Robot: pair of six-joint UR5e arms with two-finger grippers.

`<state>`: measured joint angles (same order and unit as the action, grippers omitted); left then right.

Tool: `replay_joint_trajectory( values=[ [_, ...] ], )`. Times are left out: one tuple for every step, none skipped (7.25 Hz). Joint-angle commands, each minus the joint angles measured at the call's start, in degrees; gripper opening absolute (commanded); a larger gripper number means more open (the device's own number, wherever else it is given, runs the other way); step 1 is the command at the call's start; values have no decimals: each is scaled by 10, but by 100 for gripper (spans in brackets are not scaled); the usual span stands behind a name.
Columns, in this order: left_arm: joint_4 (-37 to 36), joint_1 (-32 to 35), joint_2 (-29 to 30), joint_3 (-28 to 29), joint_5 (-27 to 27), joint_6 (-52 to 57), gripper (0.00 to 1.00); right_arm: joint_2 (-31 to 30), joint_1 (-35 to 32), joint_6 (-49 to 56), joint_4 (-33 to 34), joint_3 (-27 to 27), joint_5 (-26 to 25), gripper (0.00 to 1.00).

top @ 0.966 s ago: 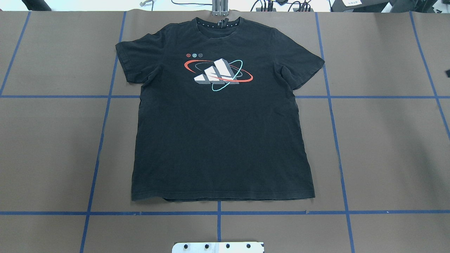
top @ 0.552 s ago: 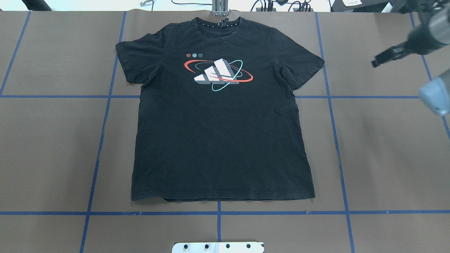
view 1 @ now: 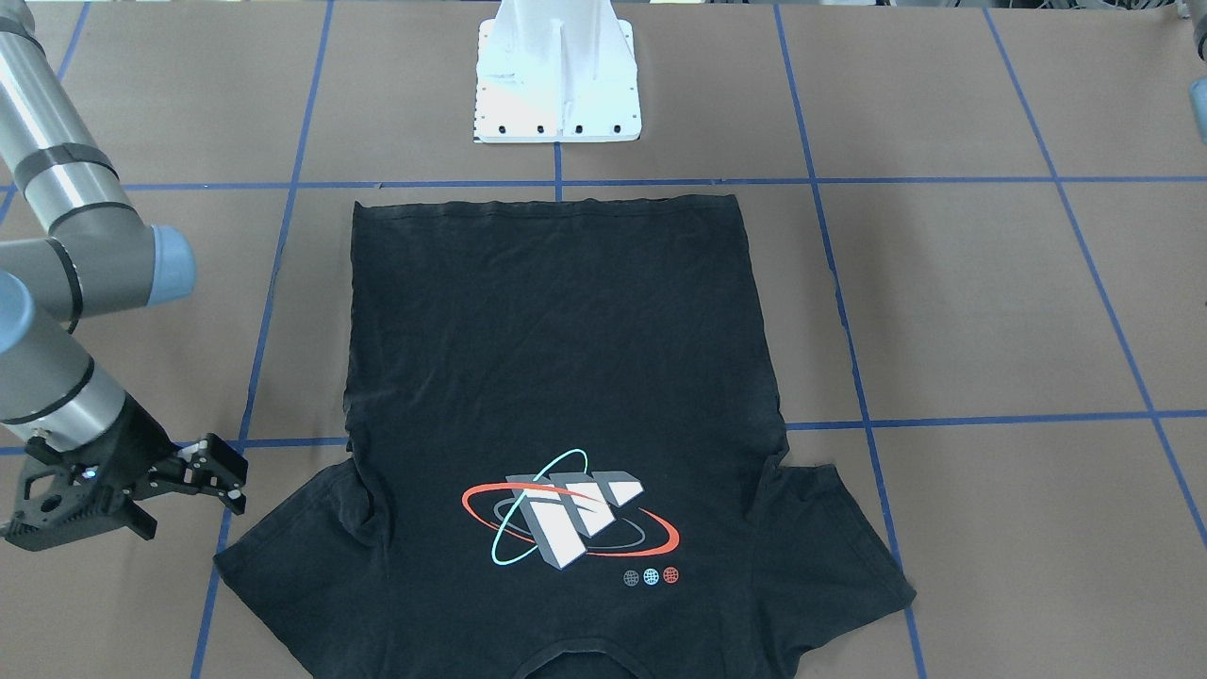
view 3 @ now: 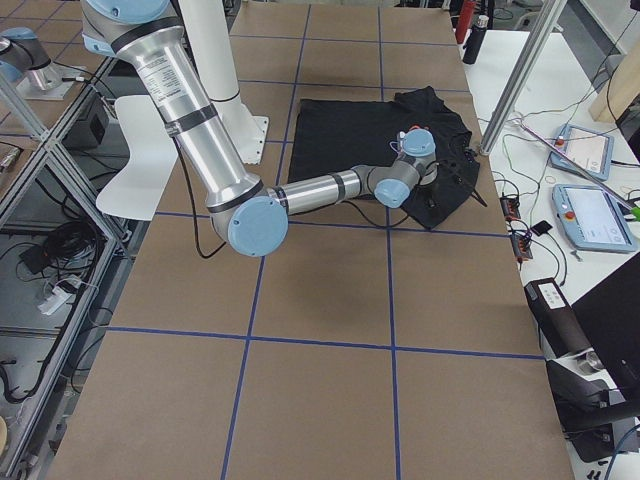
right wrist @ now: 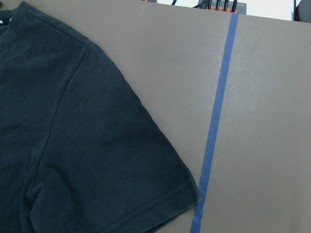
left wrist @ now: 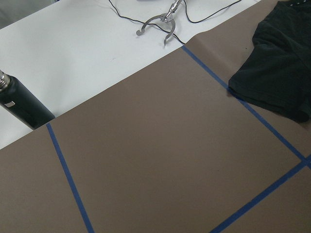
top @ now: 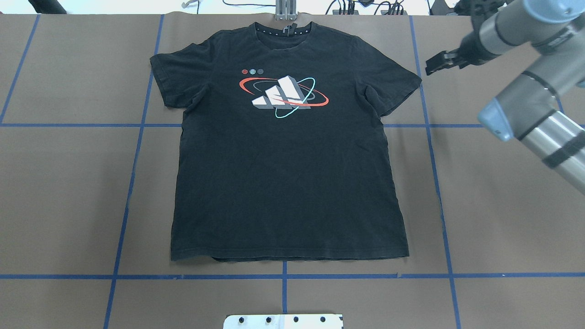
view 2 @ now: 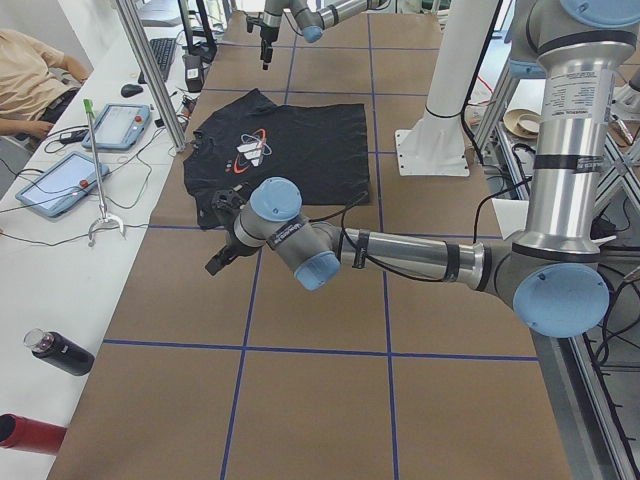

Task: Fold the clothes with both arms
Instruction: 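Move the right gripper toward the shirt's shoulder farthest from the robot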

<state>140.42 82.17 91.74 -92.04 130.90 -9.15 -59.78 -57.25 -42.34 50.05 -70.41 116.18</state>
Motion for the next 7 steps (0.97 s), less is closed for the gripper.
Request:
replay_joint_trajectory(
  values=[
    [17, -10, -1, 7, -3, -11, 100, 23, 25, -12, -37, 58, -37, 92],
    [18, -10, -2, 7, -3, -10, 100, 31, 31, -11, -45, 80, -47, 91],
    [17, -11, -2, 7, -4, -10, 100, 34, 31, -7, -70, 101, -47, 87],
    [18, -13, -2, 7, -4, -10, 100, 32, 31, -4, -72, 104, -48, 81],
    [19, -13, -2, 7, -4, -10, 100, 29, 30, 1, -73, 108, -49, 77],
    [19, -13, -2, 7, -4, -10, 100, 28, 29, 2, -73, 111, -50, 67],
    [19, -13, -2, 7, -6, -10, 100, 29, 30, 2, -73, 113, -53, 54]
  ],
)
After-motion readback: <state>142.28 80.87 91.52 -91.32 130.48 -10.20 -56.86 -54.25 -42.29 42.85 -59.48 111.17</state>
